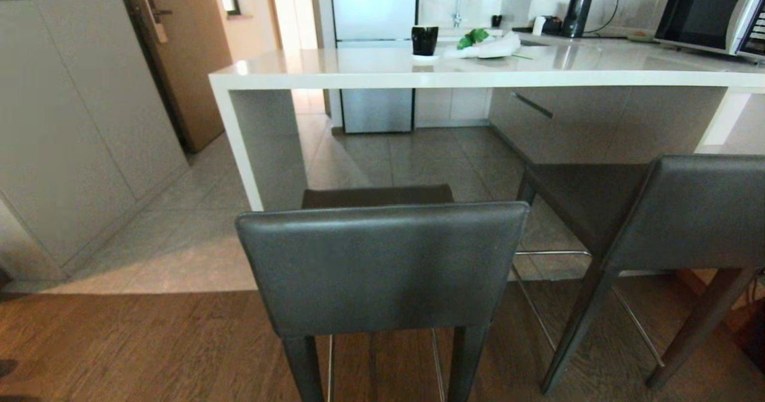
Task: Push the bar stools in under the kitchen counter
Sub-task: Push the gray chair back under the dining table
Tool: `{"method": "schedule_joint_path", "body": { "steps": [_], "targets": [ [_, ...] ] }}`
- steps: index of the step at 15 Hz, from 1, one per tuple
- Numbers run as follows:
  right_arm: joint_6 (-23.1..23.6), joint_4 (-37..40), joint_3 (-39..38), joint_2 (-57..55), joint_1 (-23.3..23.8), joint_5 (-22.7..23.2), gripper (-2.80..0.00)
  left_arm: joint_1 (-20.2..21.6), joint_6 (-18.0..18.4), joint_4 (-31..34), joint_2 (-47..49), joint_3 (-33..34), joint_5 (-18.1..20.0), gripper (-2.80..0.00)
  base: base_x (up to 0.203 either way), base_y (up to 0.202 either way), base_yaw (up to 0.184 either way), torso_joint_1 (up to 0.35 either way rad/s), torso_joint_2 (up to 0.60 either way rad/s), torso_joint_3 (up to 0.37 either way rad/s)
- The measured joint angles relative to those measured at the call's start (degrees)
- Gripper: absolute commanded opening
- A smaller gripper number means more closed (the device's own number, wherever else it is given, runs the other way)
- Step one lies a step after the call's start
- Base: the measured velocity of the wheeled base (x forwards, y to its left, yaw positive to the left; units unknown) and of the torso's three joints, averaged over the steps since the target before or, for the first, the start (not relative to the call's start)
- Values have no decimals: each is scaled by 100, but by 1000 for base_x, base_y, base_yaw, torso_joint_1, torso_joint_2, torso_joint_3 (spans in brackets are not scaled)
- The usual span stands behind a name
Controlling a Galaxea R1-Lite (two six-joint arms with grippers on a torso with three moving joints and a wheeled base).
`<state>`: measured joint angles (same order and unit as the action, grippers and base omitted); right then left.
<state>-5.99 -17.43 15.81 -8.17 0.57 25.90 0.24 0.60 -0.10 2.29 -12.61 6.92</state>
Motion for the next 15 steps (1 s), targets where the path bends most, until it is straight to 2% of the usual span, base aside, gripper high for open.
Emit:
{"method": "schedule_joint_path", "body": {
  "steps": [2, 4, 6, 11, 15],
  "targets": [
    [400, 427, -379, 451, -11, -329, 0, -4, 157, -200, -137, 411, -173, 0, 0, 0, 0, 0, 0, 0],
    [983, 206, -991, 665, -16, -975, 0, -4, 352, -612, -198, 908, -516, 0, 0, 0, 0, 0, 0, 0],
    [1342, 1, -1431, 762, -20, -1478, 0, -11, 231, -681, -228, 1172, -696, 0, 0, 0, 0, 0, 0, 0],
    [1261, 1550, -1577, 817, -24, -2412, 0, -17, -49, -84, -236, 1256, -717, 0, 0, 0, 0, 0, 0, 0],
    [938, 1658, -1581, 817, -20, -2491, 0, -22, -53, -35, -236, 1256, -700, 0, 0, 0, 0, 0, 0, 0]
  ]
}}
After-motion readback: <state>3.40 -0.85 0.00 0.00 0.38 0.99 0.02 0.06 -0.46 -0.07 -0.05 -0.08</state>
